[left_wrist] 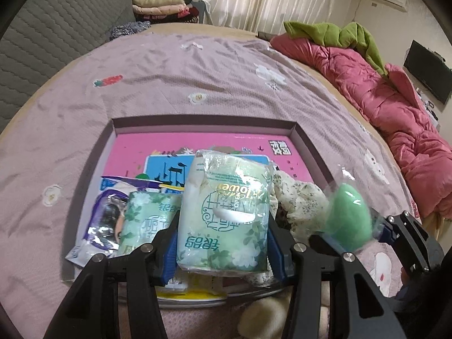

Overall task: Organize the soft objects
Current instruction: 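Carry the tissue pack over the box with left tool while right tool carries the sponge, then lower the tissue pack into the box with left tool while right tool releases the sponge inside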

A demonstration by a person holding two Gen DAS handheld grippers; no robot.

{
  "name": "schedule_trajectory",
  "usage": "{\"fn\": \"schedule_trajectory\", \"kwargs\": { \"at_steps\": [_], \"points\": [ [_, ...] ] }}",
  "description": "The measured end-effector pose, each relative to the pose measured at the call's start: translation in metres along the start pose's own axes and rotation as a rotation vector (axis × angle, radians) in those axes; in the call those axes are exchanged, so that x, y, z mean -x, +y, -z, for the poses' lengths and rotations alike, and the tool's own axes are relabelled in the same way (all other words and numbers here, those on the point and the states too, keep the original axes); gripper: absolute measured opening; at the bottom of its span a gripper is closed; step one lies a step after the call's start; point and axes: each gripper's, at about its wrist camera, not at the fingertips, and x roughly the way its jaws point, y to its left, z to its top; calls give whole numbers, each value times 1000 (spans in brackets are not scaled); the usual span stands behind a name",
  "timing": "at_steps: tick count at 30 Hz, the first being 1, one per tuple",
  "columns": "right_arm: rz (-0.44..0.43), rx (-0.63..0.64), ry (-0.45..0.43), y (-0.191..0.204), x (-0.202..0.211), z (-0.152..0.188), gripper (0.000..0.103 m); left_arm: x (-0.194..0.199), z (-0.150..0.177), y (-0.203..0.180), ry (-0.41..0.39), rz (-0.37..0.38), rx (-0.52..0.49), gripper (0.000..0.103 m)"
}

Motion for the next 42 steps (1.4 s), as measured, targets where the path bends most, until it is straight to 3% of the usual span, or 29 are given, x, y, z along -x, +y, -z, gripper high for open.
{"fn": "schedule_trajectory", "kwargs": {
  "at_steps": [4, 15, 17, 19, 23, 34, 42],
  "points": [
    [9, -2, 56, -1, -15, 8, 46, -8, 4, -6, 16, 3, -8, 52],
    [47, 37, 64, 1, -20, 16, 48, -14, 13, -10, 32, 18, -16, 52],
    [50, 37, 66, 0, -19, 17, 58, -13, 12, -8, 30, 24, -7, 52],
    [59, 42, 67, -1, -17, 18, 61, -11, 11, -7, 31, 27, -1, 52],
    [74, 49, 49, -4, -8, 19, 69, -12, 10, -7, 33, 23, -2, 52],
    [72, -2, -5, -24, 17, 18, 72, -1, 3, -10, 5, 23, 9, 61],
    [50, -34, -38, -25, 30, 16, 72, 12, -2, -12, -32, 13, 13, 62]
  ]
}}
